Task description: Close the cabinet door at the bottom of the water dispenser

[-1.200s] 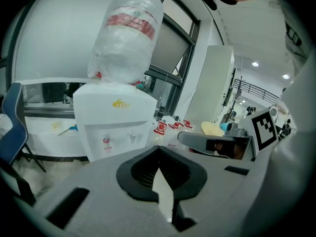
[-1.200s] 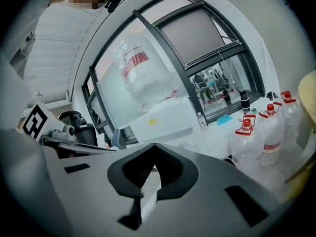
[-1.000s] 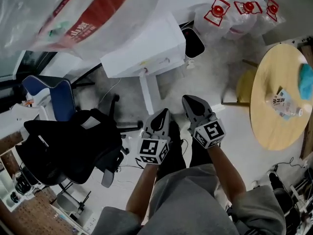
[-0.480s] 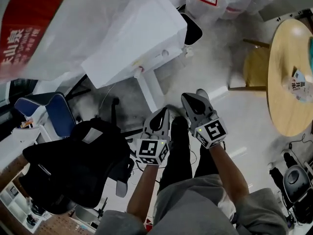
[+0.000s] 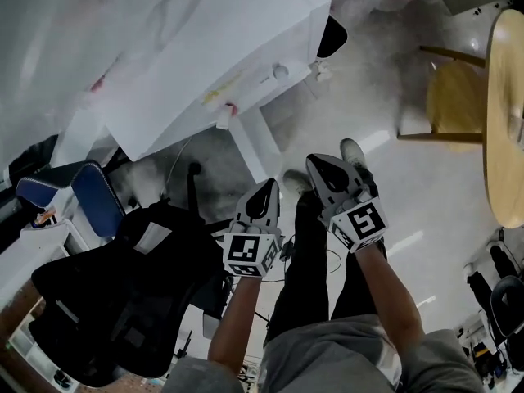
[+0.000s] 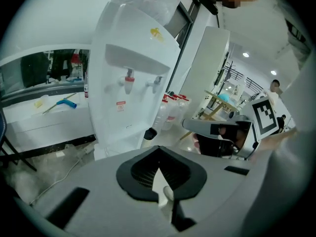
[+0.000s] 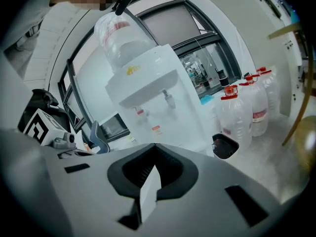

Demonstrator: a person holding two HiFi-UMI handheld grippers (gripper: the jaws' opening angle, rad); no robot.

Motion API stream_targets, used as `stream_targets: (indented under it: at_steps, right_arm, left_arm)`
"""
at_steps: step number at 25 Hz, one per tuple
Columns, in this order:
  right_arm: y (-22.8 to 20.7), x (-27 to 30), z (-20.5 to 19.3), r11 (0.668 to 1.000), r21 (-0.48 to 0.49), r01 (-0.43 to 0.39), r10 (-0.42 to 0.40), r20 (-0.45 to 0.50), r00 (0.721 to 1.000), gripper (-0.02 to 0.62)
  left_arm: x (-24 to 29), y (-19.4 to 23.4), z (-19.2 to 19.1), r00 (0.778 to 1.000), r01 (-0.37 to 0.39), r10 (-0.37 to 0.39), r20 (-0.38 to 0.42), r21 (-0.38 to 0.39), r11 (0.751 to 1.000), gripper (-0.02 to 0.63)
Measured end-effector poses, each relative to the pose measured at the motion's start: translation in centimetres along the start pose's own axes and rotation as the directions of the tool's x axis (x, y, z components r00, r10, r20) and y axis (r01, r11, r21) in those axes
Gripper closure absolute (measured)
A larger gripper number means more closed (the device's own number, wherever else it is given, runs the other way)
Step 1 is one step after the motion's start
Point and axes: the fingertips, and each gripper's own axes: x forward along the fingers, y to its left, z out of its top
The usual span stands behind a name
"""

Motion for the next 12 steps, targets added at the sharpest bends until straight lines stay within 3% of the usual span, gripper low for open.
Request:
stream_targets:
  at_steps: [4, 10, 12]
  right_arm:
    - [-0.6, 1.1, -2.4, 1.0, 0.012, 0.011, -0.011, 0.002, 1.0, 0.584]
    - [-1.2, 2.1, -5.9, 0.999, 0.037, 0.014, -0.013, -0.015, 1.0, 0.586]
    - [-1.4, 2.3, -7.0, 0.999, 0.04, 0.012, -0.011, -0.024, 1.0, 0.584]
  left_arm:
    - [0.9, 2.3, -3.0, 0.999, -0.02, 0.021, -0.029, 0.042, 0.999, 0.599]
    - [2.1, 6.5, -7.4, 0.997, -0.042, 0.045, -0.07, 0.047, 0.998, 0.6]
    - [2.6, 8.0, -8.9, 0.994, -0.047, 0.056, -0.092, 0.092, 0.995, 0.6]
